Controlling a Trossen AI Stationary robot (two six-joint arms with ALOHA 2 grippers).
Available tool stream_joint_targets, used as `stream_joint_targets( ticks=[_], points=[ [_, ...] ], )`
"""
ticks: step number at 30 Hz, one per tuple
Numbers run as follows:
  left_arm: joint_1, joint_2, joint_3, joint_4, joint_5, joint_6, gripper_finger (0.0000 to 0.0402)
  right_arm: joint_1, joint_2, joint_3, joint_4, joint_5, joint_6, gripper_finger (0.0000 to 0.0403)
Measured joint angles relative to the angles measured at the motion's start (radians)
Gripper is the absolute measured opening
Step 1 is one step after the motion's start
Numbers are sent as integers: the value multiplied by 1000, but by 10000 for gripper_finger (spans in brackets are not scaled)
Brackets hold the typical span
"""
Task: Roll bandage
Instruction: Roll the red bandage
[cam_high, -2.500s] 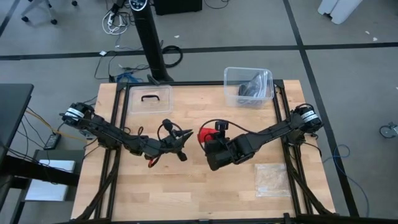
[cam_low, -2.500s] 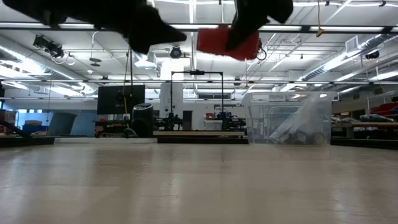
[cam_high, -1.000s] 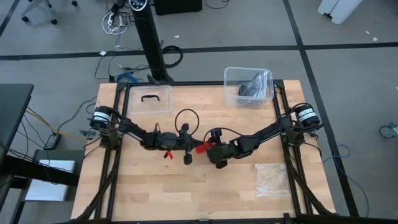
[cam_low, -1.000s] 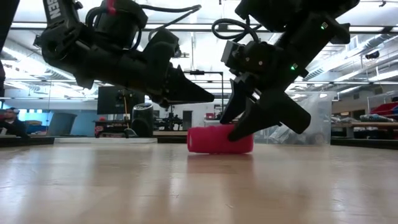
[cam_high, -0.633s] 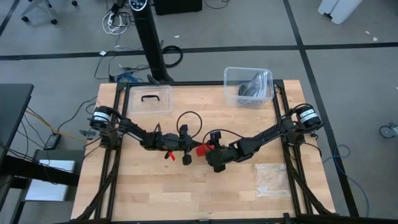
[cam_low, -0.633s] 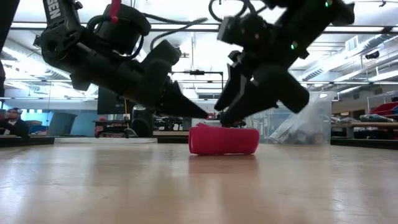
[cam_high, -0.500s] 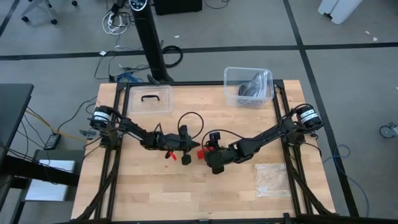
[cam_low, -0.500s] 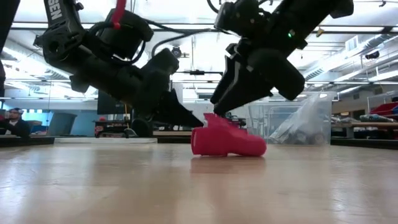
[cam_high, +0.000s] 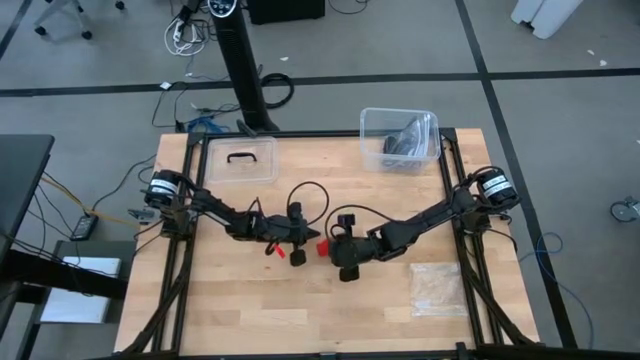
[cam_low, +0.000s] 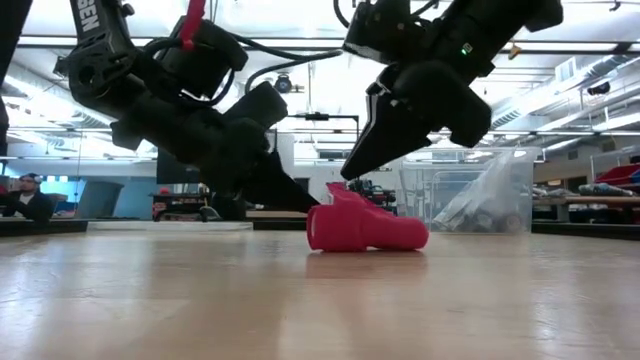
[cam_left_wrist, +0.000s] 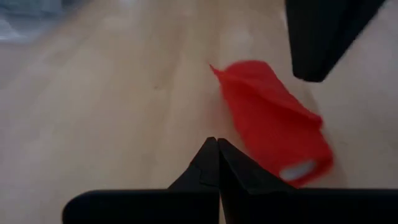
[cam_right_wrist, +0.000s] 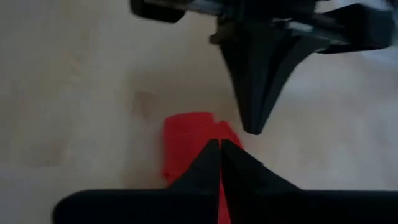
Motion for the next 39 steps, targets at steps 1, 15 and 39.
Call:
stream_joint_targets(
  ticks=[1, 15, 39],
  points=[
    [-1, 0, -3, -9, 15, -5, 0, -7, 0, 0, 2, -38, 9, 6],
    [-48, -50, -174, 272, -89, -23, 0, -150, 76, -3, 70, -183, 16, 2],
    [-119, 6, -23, 88, -36, 82, 0, -139, 107, -1, 121, -203, 52, 1]
  ],
)
